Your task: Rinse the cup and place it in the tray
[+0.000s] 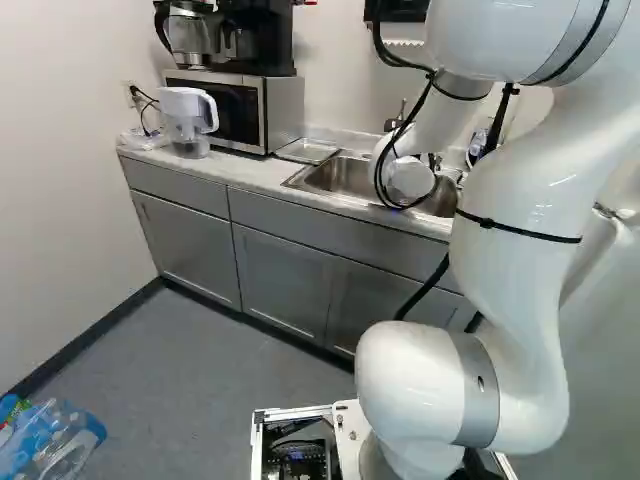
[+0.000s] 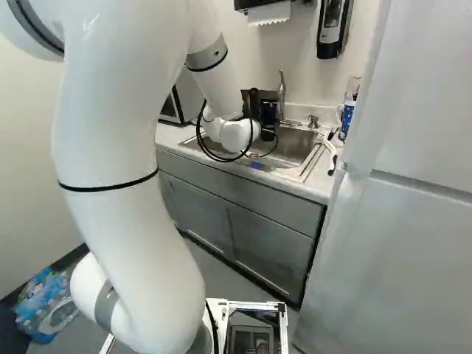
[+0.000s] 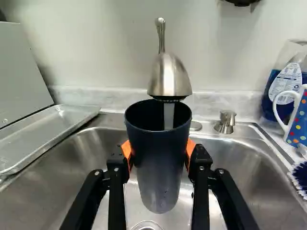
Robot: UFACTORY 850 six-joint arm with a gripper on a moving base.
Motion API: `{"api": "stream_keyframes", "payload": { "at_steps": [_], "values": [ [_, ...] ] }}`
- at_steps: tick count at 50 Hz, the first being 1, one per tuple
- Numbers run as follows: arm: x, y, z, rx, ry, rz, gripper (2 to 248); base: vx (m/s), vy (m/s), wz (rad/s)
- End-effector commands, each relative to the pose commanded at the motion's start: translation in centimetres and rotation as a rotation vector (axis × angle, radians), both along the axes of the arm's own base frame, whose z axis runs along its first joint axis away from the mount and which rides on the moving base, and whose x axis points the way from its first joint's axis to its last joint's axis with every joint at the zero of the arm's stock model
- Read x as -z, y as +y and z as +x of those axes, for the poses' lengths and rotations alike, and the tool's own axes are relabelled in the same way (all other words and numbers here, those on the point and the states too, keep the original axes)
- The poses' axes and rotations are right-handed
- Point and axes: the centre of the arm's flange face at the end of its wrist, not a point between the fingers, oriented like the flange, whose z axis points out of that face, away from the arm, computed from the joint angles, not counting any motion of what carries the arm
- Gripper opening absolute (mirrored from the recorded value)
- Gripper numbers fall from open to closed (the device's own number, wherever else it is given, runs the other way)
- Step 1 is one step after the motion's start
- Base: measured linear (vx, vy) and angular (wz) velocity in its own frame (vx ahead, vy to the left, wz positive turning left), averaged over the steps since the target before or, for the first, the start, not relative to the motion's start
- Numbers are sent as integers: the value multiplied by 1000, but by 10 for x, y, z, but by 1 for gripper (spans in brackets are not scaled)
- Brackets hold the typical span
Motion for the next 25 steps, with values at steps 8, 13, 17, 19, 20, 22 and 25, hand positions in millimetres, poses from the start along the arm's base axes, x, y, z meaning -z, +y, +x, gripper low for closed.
{"api": "stream_keyframes", "payload": {
  "at_steps": [8,13,17,19,20,22,25],
  "values": [
    [0,0,0,0,0,0,124,0,0,0],
    [0,0,0,0,0,0,124,0,0,0],
    [0,0,0,0,0,0,124,0,0,0],
    [0,0,0,0,0,0,124,0,0,0],
    [0,0,0,0,0,0,124,0,0,0],
    [0,0,0,0,0,0,124,0,0,0],
    [0,0,0,0,0,0,124,0,0,0]
  ]
}}
